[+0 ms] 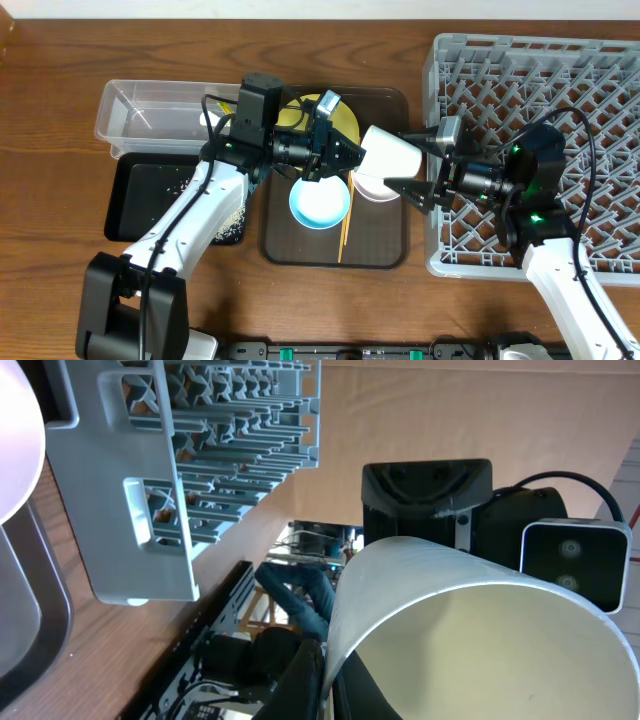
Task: Sort waste into correct bins and load items into the dishwasher rack
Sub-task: 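Hand the white cup from the left gripper to the right gripper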
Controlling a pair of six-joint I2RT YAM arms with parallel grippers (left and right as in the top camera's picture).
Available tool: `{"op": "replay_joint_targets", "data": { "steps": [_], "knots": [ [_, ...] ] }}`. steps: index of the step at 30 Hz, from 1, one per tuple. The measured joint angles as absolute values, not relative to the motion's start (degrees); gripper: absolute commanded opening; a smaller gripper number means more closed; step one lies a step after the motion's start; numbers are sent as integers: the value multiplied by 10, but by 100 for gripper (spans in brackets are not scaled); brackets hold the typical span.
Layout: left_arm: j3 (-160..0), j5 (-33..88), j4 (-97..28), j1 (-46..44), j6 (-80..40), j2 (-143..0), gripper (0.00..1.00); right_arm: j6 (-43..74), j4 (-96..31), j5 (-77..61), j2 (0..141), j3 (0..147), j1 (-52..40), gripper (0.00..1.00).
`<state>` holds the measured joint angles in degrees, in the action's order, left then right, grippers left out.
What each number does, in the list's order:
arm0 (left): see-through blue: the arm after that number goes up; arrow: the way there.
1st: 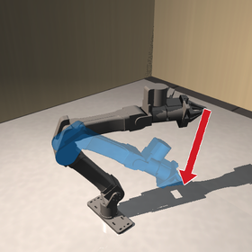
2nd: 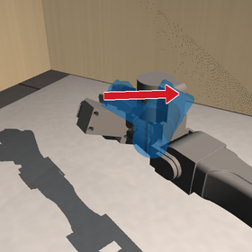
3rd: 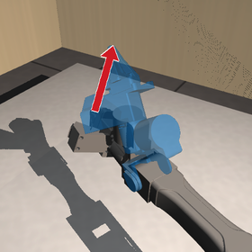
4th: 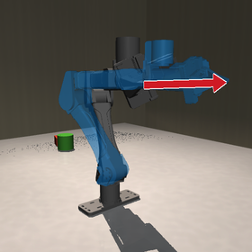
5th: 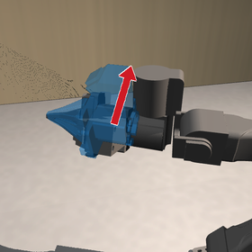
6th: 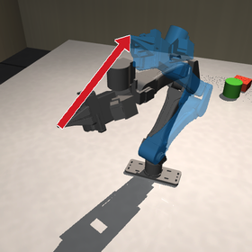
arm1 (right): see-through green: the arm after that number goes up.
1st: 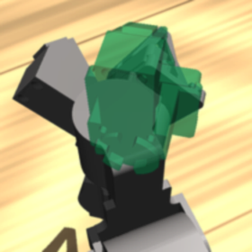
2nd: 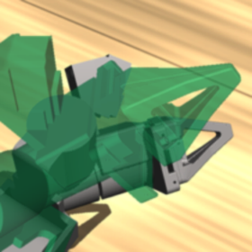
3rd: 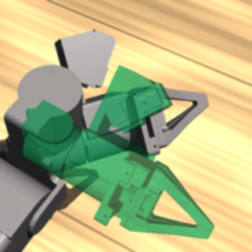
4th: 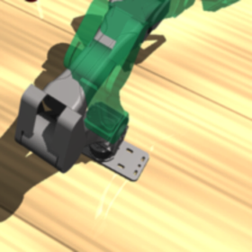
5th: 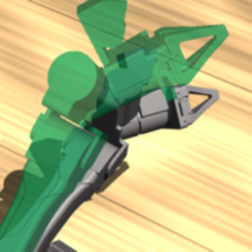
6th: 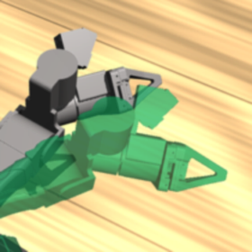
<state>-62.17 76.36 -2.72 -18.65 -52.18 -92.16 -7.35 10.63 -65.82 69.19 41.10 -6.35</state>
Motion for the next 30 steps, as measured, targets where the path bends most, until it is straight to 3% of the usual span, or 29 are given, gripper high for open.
{"op": "replay_joint_targets", "data": {
  "steps": [30],
  "knots": [
    [-622,792,-22,-187,-567,-922,6,-78,130,-660,693,411,-82,76]
  ]
}}
